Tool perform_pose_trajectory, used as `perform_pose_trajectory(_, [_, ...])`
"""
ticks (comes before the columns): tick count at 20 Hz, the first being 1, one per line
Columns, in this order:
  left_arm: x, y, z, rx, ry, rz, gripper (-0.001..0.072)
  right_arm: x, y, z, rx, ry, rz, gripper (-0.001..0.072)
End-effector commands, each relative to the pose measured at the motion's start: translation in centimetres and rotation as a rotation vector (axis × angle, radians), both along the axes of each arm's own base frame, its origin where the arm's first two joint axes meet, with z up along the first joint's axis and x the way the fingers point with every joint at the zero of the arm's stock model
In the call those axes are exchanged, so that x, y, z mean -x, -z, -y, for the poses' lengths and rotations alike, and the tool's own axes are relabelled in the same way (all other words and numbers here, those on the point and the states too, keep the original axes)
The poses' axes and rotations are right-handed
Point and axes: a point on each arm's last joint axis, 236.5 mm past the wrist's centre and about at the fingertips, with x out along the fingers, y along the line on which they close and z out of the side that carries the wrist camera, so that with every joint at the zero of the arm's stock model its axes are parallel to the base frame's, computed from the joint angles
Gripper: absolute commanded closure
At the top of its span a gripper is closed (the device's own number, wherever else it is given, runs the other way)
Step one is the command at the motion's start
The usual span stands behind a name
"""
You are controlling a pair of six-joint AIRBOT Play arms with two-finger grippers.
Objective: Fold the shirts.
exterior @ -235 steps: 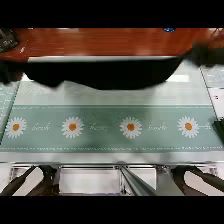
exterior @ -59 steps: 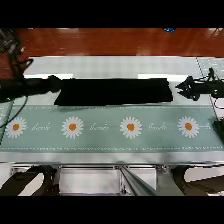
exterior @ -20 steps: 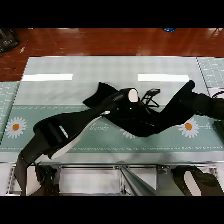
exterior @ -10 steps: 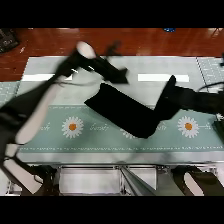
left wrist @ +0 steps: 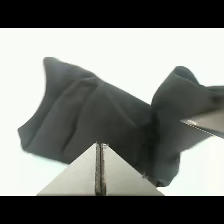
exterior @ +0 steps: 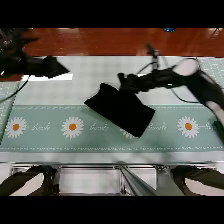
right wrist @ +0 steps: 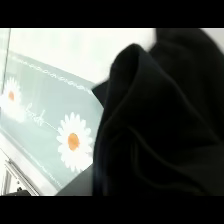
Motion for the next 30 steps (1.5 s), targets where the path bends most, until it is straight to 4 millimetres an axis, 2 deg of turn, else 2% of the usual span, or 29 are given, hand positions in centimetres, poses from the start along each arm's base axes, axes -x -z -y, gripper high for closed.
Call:
perform_pose_trajectory(1, [4.0,1.8,-1.7,-0.002,-0.079,0.038,0.0683,-2.0,4.8,-5.7,-0.002,-0.06,-0.059,0.0688])
perform_pose_trajectory(3, [5.2,3.2,-0.8,0.022,-0.07,0.009,0.0683,-3.0,7.2,-7.4,0.005,-0.055,-0.071,0.0669])
perform_pose_trajectory(4, [5.4,4.1,-0.3,0.033,-0.07,-0.006,0.0683,-3.3,8.1,-8.3,-0.011,-0.041,-0.09,0.0452])
perform_pose_trajectory(5, [5.4,4.9,0.0,0.034,-0.072,-0.015,0.0683,-3.2,8.5,-8.9,-0.035,-0.038,-0.11,0.0299])
perform_pose_trajectory(6, [5.2,5.7,0.2,0.034,-0.08,-0.02,0.0682,-3.3,8.4,-8.9,-0.051,-0.036,-0.122,0.0294])
perform_pose_trajectory(7, [5.0,6.2,0.2,0.033,-0.087,-0.025,0.0682,-3.5,7.4,-8.0,-0.066,-0.034,-0.129,0.0295])
perform_pose_trajectory(9, [4.6,6.5,-0.2,0.032,-0.102,-0.029,0.0682,-3.5,3.9,-4.7,-0.091,-0.059,-0.136,0.0296])
perform_pose_trajectory(11, [4.3,6.4,-1.1,0.032,-0.129,-0.027,0.0683,-2.6,-0.8,1.2,-0.058,-0.086,-0.104,0.0307])
perform_pose_trajectory(13, [4.2,6.4,-1.4,0.032,-0.138,-0.028,0.0682,-1.8,-4.4,9.2,0.12,-0.007,-0.022,0.0307])
perform_pose_trajectory(15, [4.3,6.4,-1.2,0.033,-0.132,-0.029,0.0682,0.2,-6.1,18.6,0.408,0.184,0.053,0.0307])
perform_pose_trajectory(17, [4.4,6.4,-0.9,0.033,-0.124,-0.029,0.0682,4.2,-5.4,27.2,0.653,0.444,0.072,0.0307])
perform_pose_trajectory(18, [4.5,6.4,-0.8,0.032,-0.12,-0.03,0.0682,6.3,-4.0,29.7,0.698,0.566,0.06,0.0307])
perform_pose_trajectory(19, [4.5,6.5,-0.6,0.032,-0.114,-0.03,0.0682,8.2,-1.9,30.7,0.684,0.66,0.047,0.0307])
perform_pose_trajectory(20, [4.7,6.6,-0.5,0.032,-0.11,-0.033,0.0682,9.5,0.5,30.2,0.627,0.716,0.029,0.0307])
perform_pose_trajectory(21, [4.8,6.8,-0.3,0.031,-0.104,-0.037,0.0682,10.6,3.4,28.6,0.532,0.753,-0.021,0.0307])
perform_pose_trajectory(23, [5.1,7.2,0.1,0.031,-0.095,-0.045,0.0682,11.7,8.4,23.8,0.285,0.771,-0.159,0.0307])
perform_pose_trajectory(24, [5.2,7.4,0.2,0.031,-0.093,-0.049,0.0683,11.8,10.0,22.0,0.187,0.778,-0.207,0.0307])
perform_pose_trajectory(26, [5.4,7.8,0.2,0.03,-0.092,-0.059,0.0682,12.0,12.5,20.0,0.08,0.784,-0.288,0.0307])
perform_pose_trajectory(30, [5.3,8.2,0.1,0.029,-0.101,-0.062,0.0682,11.4,15.6,16.7,-0.015,0.717,-0.423,0.0307])
